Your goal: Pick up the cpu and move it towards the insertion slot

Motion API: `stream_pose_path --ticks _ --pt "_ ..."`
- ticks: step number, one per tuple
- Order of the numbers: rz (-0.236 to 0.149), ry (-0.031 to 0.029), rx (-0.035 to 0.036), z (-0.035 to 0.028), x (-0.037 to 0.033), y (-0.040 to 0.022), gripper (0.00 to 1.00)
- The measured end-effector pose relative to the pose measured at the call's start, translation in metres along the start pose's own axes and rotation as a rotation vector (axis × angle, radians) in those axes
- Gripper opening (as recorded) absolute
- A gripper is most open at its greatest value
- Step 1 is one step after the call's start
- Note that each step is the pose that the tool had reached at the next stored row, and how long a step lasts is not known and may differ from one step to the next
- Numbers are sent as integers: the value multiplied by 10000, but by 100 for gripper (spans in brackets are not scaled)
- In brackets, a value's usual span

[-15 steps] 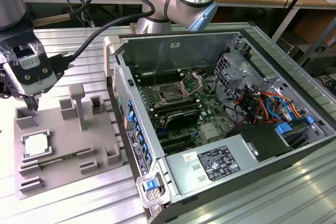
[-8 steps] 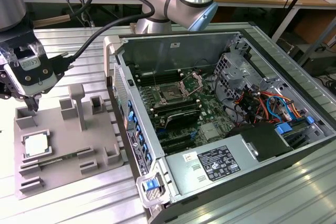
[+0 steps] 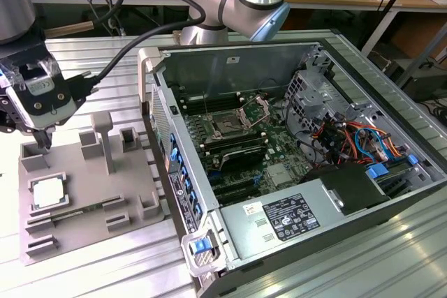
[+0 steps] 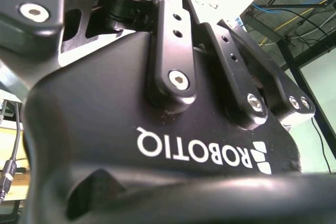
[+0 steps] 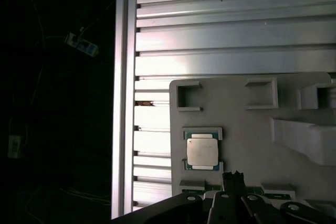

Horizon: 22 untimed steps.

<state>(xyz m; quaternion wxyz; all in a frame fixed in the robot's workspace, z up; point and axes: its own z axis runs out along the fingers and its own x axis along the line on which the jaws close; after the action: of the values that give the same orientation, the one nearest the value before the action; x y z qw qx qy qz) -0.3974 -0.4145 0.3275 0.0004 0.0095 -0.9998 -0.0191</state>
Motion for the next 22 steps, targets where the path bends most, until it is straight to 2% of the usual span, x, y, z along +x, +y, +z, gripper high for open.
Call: stream_pose_path --ticks 22 --pt "0 1 0 47 0 -2 11"
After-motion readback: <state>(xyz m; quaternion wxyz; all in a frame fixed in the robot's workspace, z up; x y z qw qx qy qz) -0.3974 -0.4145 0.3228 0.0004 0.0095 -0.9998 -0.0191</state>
